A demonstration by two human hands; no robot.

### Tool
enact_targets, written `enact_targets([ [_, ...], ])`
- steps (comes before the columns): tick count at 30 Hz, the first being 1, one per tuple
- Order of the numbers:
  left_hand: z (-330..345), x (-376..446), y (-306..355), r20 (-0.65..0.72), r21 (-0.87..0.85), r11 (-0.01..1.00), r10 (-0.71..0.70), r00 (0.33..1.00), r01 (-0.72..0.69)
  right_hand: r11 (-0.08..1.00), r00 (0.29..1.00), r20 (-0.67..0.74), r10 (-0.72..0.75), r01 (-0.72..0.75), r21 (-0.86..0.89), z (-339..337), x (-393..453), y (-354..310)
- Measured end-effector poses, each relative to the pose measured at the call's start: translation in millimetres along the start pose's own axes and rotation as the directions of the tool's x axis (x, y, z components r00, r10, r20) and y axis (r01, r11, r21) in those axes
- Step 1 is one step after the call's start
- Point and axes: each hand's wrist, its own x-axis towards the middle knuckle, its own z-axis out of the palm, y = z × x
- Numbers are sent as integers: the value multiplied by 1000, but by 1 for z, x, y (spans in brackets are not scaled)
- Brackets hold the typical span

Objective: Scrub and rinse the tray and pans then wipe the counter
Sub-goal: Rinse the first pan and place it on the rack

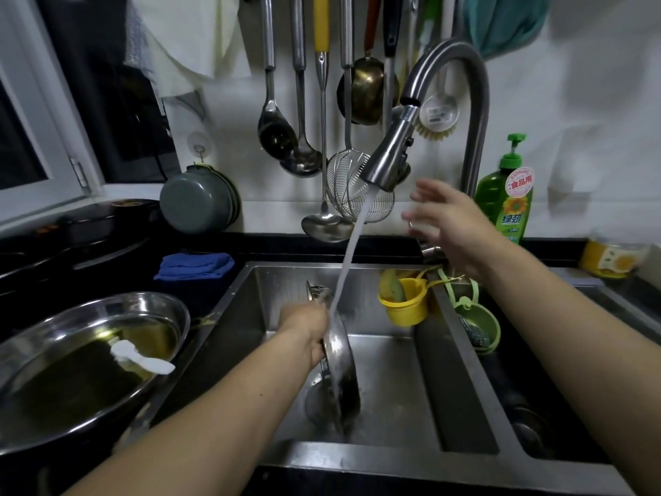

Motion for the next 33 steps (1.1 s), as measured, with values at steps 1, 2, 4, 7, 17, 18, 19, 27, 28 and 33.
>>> enact_targets([
  [1,1,-4,0,-8,0,1000,12,1000,-12,993,999,28,-29,25,115,1,-5,-17],
  [2,2,-7,-2,-13,2,1000,18,1000,-18,975,997,56,-49,35,221,3,-8,-32],
  [4,1,-12,-4,-10,6,1000,27,1000,-27,933,991,97,-89,48,357,11,-10,-60],
  [7,-1,-19,-10,-5,23,999,46,999,-46,955,988,84,-126,98,279,28,-4,-83],
  [17,-24,-47,-23,75,-91,994,65,995,-58,979,965,-199,-172,145,-145,54,22,-78],
  [18,-24,-45,-24,74,-107,993,61,995,-53,974,968,-192,-163,126,-189,54,20,-75],
  [19,-25,-42,-26,71,-127,991,56,996,-46,969,974,-175,-145,104,-224,55,17,-68],
  [27,-20,-31,-35,69,-149,987,72,995,-61,947,995,-104,-5,-29,-319,68,11,-5],
  [28,-20,-33,-35,72,-153,987,70,995,-58,943,993,-114,-7,-32,-333,69,15,3],
  [33,-26,-37,-33,59,-174,984,45,997,-34,927,988,-151,-43,-17,-375,70,41,22],
])
